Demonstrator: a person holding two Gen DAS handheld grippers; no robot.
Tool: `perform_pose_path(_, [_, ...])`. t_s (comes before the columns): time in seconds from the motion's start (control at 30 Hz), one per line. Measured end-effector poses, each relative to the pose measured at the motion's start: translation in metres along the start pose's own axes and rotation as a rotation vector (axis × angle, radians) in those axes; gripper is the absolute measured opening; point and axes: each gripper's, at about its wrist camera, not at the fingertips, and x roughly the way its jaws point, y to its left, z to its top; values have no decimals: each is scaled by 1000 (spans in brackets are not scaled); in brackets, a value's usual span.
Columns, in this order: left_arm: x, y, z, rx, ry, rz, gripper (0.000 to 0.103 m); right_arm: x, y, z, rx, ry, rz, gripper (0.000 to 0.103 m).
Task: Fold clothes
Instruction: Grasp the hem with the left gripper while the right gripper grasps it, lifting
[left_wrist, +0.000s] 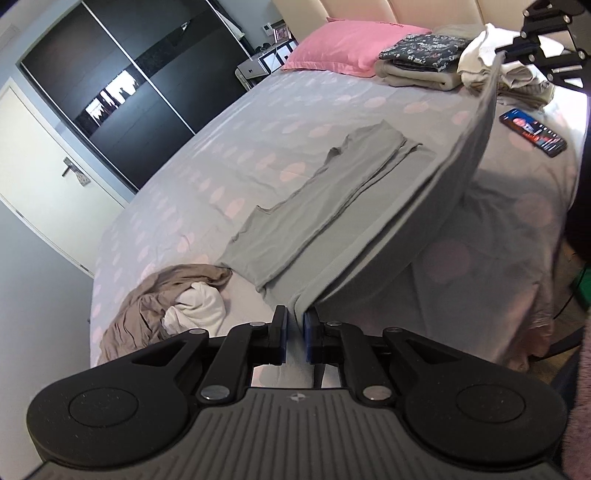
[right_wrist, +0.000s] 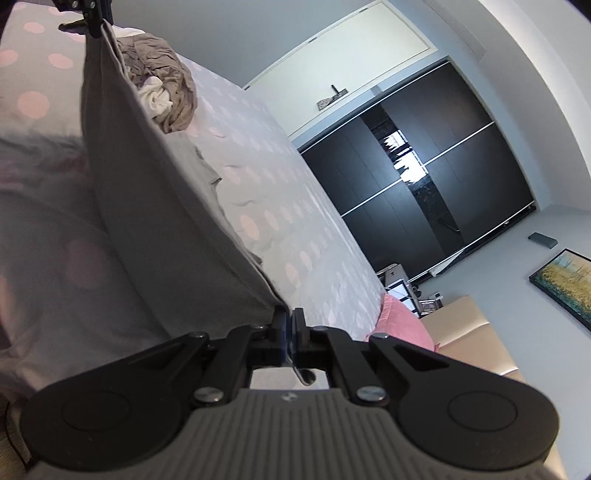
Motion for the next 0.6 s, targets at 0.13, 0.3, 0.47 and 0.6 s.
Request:
perform_pose_path(0.13, [1,0,6,36,15,-3,7,-1,-1,0,-29,9,-11,2])
perform_pose_path(0.3, [12,7,16,44,14,14,7,13,-3,3,-58,6,-30,2])
perform_pose_path(0.47, [28,21,33,59,5,46,7,36,-15,10,-73,-7,-63,2])
perform_pose_path(0.6, [45,40,50,39,6,55,7,59,-27,20,-79,-15,-93,2])
